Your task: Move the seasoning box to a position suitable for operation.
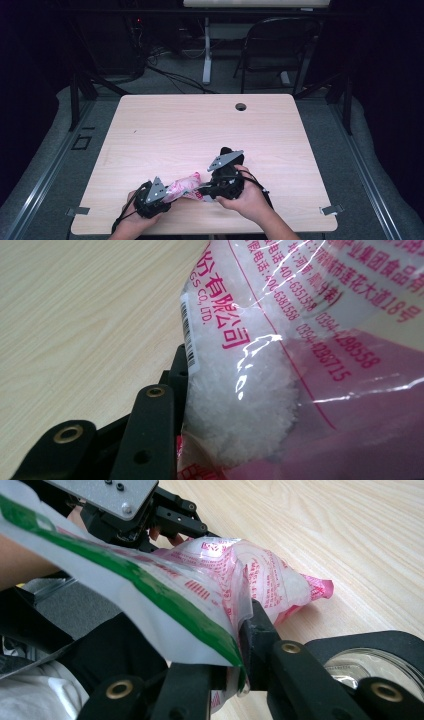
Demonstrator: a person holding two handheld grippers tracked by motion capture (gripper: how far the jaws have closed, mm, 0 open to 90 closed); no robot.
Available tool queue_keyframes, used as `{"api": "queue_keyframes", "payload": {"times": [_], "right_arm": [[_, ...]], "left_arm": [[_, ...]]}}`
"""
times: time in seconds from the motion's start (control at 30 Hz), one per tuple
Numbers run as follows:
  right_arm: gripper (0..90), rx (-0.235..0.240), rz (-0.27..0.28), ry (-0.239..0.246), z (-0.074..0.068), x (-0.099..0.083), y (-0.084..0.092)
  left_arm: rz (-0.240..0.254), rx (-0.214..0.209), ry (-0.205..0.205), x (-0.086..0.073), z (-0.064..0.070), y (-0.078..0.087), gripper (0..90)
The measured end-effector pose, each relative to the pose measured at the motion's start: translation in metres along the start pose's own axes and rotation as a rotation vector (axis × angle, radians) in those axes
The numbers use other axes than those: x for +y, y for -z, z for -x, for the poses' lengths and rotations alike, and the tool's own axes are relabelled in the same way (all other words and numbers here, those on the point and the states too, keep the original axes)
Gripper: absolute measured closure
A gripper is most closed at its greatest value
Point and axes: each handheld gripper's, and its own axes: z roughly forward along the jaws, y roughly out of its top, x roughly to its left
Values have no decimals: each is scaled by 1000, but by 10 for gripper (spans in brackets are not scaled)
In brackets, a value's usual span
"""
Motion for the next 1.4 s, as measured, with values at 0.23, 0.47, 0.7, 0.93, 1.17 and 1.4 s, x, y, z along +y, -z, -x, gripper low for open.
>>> {"api": "queue_keyframes", "payload": {"times": [0.23, 0.47, 0.7, 0.93, 1.17, 1.4], "right_arm": [[771, -9, 10, -13, 1, 0, 4], [749, -16, 24, -26, 3, -1, 9], [747, -30, 23, -43, 5, -2, 18], [764, -32, 38, -67, 8, -1, 23], [875, -49, 52, -87, 11, 1, 26], [888, -61, 65, -86, 14, 1, 27]], "left_arm": [[5, 5, 7, 1, 0, 0, 646], [-4, 23, 13, 3, -1, 1, 648], [-3, 49, 10, 8, -4, 3, 650], [2, 96, -22, 16, -5, 3, 651], [1, 123, -43, 25, -9, 1, 651], [6, 145, -51, 28, -10, -3, 652]]}}
